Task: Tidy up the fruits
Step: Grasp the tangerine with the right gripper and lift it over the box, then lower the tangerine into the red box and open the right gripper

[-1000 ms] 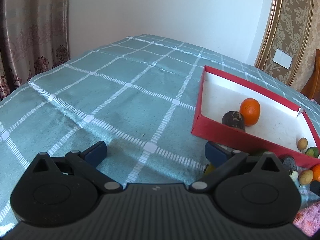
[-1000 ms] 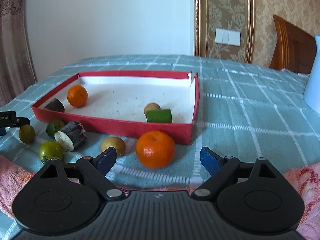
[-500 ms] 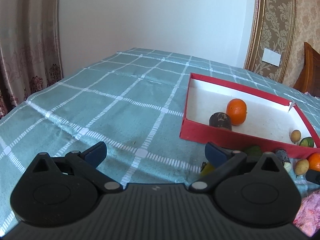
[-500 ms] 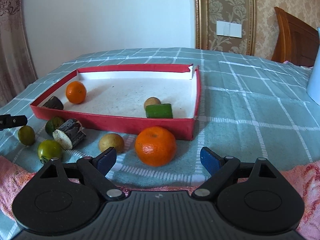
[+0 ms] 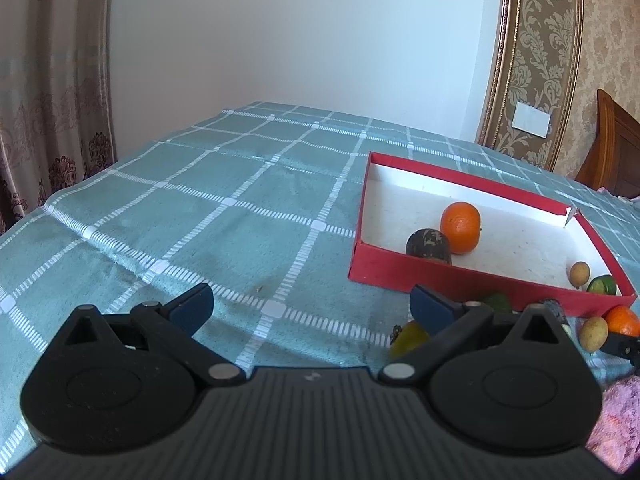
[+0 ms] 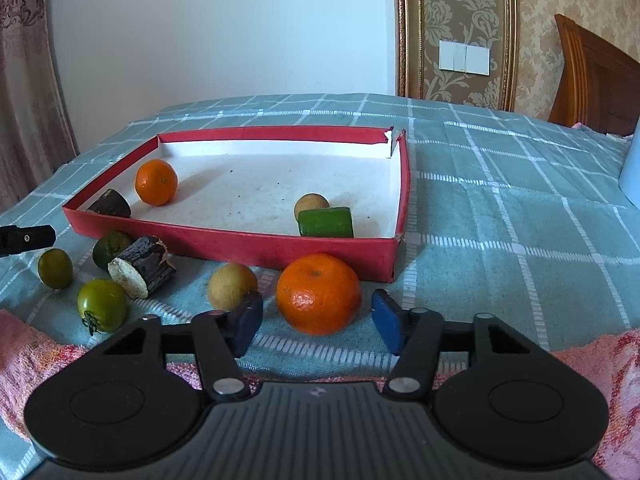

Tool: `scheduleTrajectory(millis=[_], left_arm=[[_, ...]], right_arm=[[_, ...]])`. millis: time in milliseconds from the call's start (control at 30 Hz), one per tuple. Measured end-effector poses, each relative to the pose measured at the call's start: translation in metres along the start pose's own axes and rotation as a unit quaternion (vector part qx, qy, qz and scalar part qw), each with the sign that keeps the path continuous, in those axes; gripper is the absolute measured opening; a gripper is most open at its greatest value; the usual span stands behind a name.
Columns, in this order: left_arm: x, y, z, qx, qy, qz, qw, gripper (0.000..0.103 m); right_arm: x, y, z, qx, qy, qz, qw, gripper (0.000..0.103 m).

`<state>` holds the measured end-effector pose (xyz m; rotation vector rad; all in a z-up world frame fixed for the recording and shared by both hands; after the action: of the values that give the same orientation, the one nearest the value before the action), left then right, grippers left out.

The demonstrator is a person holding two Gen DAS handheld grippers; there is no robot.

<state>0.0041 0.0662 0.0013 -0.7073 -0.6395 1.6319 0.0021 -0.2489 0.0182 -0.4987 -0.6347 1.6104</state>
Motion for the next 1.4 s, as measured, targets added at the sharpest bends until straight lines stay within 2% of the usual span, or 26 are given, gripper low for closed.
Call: scheduleTrajectory(millis=[67,267,633,867,1100,1400], left_arm=[[0.0,0.0,0.0,0.0,-0.001,0.0,1.0,0.103],[0.0,0.0,0.0,0.001,0.0,0.0,1.0,0.103],[0.0,0.001,0.0,0.001,-0.004,-0.001,1.0,0.103],[-0.002,0.0,-0.001,0.002,-0.01,-0.002,0.9999,0.103],[-0.003,0.001,-0.001,0.001,-0.011,-0.006,0.9999,0.103],[-0.002,0.0,-0.001,0.002,-0.008,-0.008,0.9999,0.103]], right_arm=[[0.0,0.0,0.0,-0.002,0.002,-0.001,1.0,0.043],[0.001,0.001,0.002,-0.008,0.007,-0.002,1.0,0.042],[0.011,-0.002,0.023,-0.062,0.019,0.006,0.998,0.042],[0.019,-0.018,0.036,-0.087,0.006,0.015,0.996,0.042],[0.034,-0.042,0.019,-0.075,-0.012,0.035,0.996,0.042],[0.044,-0.067,-0.018,-0.048,-0.012,0.035,0.998,0.042]])
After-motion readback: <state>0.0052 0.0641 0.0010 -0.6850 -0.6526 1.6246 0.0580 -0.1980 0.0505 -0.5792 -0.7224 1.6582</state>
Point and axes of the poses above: each gripper's, at about its wrist camera, not at the fingertips, and z roughly against the way its jaws point, x to its left, y to its underside, the point moved 2 cm from there along -z, roughly the way its jaws point, and after that the axes turned 11 degrees about x, right-handed, at the moved point
